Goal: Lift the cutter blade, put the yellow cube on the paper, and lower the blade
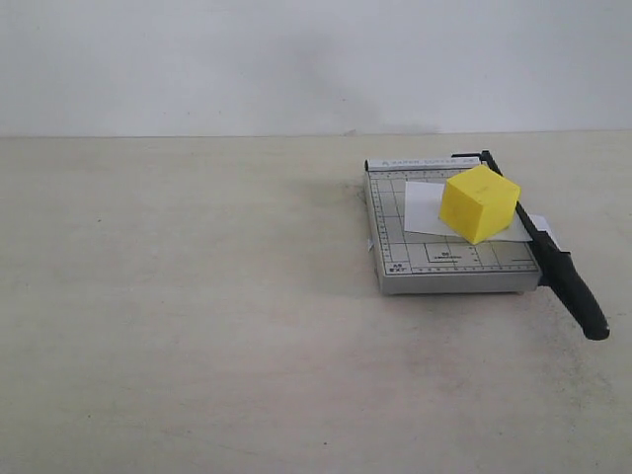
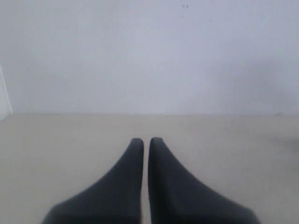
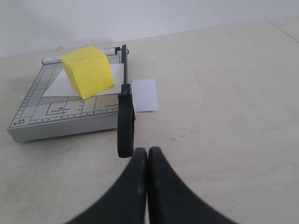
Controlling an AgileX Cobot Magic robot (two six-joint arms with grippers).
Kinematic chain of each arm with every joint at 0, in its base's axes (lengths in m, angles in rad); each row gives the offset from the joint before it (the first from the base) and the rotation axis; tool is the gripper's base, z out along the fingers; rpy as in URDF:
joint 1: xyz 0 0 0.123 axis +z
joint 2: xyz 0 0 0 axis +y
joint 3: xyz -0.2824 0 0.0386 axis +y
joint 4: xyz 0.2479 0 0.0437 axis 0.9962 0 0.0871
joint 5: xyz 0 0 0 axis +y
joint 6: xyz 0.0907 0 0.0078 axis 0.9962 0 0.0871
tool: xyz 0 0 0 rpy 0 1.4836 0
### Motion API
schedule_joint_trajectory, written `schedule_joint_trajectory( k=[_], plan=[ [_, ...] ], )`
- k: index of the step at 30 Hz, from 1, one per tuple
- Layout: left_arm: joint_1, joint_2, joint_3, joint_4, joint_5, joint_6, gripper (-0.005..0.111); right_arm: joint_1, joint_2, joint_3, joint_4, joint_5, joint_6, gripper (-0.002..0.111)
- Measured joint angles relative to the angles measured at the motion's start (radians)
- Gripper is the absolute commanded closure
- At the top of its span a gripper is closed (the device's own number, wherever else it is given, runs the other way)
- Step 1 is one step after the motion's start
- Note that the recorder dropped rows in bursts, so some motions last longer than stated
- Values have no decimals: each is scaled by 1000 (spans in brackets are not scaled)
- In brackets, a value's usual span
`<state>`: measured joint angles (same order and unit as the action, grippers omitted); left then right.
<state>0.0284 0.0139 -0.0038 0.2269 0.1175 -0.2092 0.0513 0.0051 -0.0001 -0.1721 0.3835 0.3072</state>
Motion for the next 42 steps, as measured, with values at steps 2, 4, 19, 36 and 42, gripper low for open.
schedule_joint_trajectory(
  k=[2,4,19,36,42],
  plan=[
    [-4,-7,0,-13,101,0,102,0,0,0,0,0,0,108],
    [-7,-9,2,-30,183,0,102,0,0,0,5,0,0,108],
    [-40,-11,4,-97,242,0,102,0,0,0,5,0,0,108],
    [-40,-11,4,-97,242,0,102,0,0,0,5,0,0,108],
    [-40,-11,4,-97,242,0,102,0,0,0,5,0,0,108]
  ],
)
